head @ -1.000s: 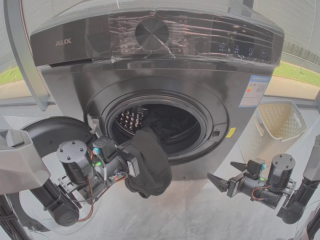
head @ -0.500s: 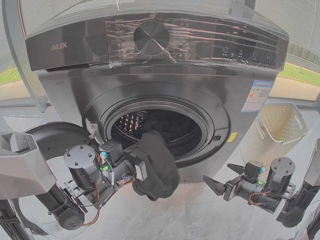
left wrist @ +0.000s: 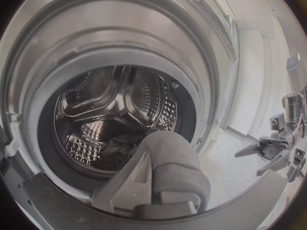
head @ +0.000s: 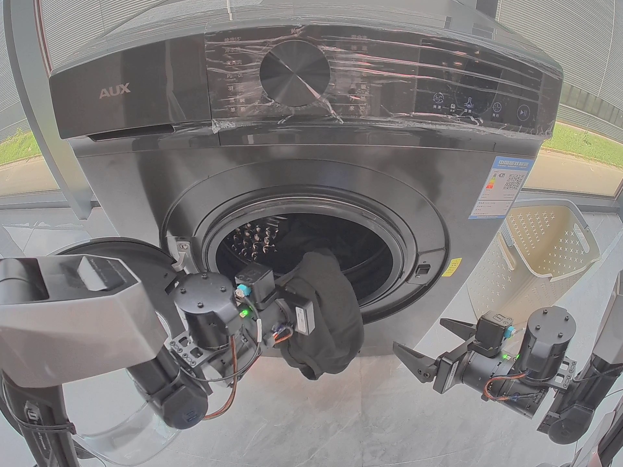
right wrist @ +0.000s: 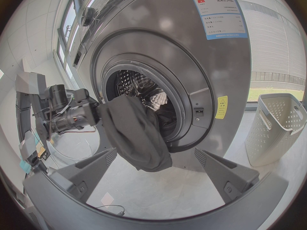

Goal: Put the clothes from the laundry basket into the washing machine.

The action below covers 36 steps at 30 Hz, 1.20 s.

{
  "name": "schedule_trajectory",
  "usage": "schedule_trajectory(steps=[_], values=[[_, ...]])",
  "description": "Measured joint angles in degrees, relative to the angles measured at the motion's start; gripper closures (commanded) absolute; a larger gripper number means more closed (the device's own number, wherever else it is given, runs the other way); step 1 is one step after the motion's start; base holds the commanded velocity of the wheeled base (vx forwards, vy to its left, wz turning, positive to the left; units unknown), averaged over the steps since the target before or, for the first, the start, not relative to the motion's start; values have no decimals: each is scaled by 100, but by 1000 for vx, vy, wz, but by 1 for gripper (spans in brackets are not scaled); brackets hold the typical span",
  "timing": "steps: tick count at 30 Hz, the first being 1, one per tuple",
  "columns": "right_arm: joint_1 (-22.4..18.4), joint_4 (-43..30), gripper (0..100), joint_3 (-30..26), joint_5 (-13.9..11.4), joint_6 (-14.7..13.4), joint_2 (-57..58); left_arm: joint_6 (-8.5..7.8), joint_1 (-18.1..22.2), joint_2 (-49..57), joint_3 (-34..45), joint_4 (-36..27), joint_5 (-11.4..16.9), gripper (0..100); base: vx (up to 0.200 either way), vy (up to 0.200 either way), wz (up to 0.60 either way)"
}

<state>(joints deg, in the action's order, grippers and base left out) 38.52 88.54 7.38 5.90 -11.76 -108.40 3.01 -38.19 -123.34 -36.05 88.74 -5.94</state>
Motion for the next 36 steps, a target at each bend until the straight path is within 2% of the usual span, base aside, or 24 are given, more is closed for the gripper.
schedule_trajectory(steps=[7,14,19,32,36], values=[[4,2,0,0,1,9,49,27,305,-752,-1314,-257,94,100,0,0,0],[9,2,0,20,0,16,74,49,589,-1257,-2404,-1207,52,100,0,0,0],[26,4,0,33,0,16,73,78,667,-1458,-3134,-1732,-9,100,0,0,0],[100,0,0,63,0,11,40,104,695,-2293,-4829,-2403,-110,100,0,0,0],[130,-7,0,72,1,9,35,104,728,-2599,-5643,-2712,-227,100,0,0,0]])
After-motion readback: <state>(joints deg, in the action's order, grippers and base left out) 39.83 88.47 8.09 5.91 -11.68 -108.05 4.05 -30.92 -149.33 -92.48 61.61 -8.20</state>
